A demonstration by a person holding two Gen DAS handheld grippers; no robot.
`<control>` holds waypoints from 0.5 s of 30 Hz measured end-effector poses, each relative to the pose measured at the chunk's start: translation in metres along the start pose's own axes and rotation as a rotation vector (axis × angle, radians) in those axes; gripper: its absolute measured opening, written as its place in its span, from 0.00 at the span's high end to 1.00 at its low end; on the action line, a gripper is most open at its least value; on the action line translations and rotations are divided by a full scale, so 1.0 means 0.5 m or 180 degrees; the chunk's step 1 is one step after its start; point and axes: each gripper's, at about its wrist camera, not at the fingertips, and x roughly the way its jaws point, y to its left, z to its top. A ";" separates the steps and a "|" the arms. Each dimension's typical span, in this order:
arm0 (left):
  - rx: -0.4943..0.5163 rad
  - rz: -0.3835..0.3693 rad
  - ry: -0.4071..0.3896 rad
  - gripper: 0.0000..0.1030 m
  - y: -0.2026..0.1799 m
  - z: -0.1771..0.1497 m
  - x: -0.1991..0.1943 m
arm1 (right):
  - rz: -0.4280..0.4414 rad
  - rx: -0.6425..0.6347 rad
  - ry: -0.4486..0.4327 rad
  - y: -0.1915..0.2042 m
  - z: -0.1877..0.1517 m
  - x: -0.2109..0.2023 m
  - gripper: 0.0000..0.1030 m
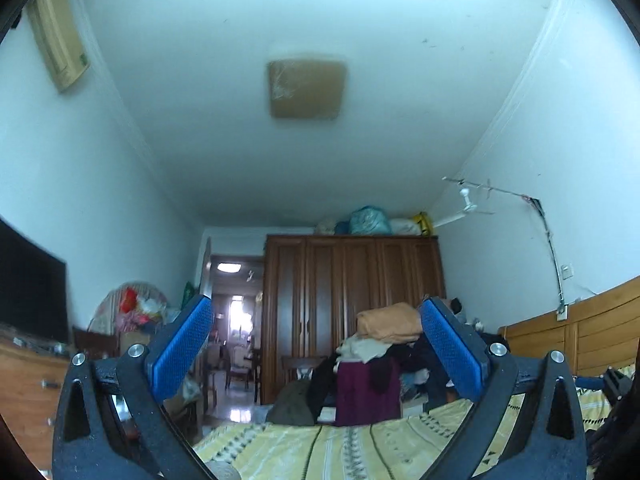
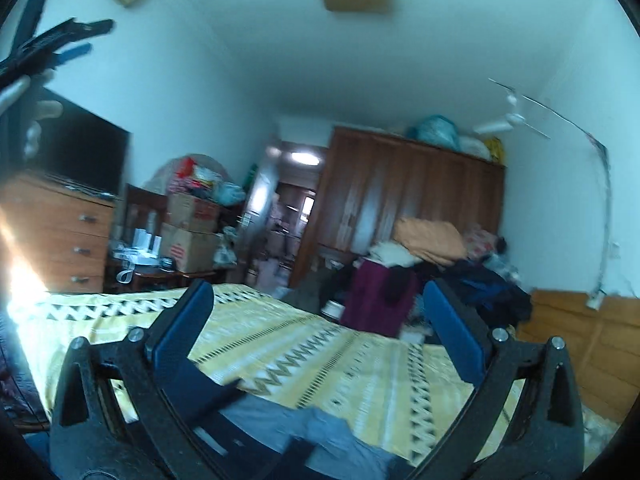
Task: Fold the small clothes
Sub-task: 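Raise both tools and swing them over the navy shirt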
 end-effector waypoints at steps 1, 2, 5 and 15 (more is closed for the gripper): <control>0.0025 -0.0021 -0.0022 0.00 -0.014 0.016 0.017 | -0.0164 0.0028 0.0109 -0.049 -0.010 -0.001 0.00; 0.0034 -0.0071 -0.0039 0.00 -0.030 0.038 0.032 | -0.0260 0.0077 0.0244 -0.087 -0.022 0.006 0.00; -0.0156 -0.0303 0.0143 0.00 -0.059 0.031 0.100 | -0.0306 0.0569 0.0904 -0.224 -0.087 0.039 0.00; -0.0287 -0.0482 0.1311 0.00 -0.209 -0.224 0.253 | -0.1001 0.2701 0.2408 -0.635 -0.562 0.032 0.25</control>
